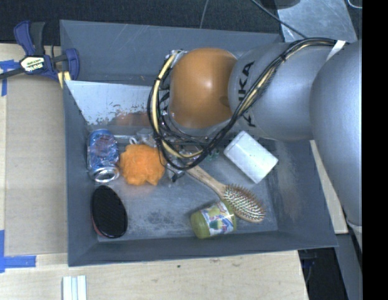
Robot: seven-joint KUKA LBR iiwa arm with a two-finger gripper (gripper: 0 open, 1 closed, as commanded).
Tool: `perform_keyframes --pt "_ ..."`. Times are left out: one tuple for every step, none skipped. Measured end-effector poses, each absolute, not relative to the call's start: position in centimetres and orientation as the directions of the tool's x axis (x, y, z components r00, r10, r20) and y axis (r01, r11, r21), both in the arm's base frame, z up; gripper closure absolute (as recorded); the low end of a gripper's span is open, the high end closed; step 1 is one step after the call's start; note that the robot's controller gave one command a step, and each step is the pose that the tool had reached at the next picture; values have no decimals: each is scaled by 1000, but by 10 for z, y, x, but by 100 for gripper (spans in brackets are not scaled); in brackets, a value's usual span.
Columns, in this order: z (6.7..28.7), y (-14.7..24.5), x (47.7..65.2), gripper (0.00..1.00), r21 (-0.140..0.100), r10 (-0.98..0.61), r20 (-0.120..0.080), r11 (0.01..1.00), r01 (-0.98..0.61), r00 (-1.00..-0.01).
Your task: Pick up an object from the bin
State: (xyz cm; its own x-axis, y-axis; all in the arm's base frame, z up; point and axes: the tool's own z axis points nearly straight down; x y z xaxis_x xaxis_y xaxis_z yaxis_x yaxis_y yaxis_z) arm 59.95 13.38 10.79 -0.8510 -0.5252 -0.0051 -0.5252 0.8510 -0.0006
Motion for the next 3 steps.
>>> perform_keyframes --pt "71 144 592 0 0 -416 -12 910 -416 -909" --pt "72 157 571 0 0 -400 -18 917 -400 -916" --pt "72 155 572 100 -1 -398 -19 918 -398 -917"
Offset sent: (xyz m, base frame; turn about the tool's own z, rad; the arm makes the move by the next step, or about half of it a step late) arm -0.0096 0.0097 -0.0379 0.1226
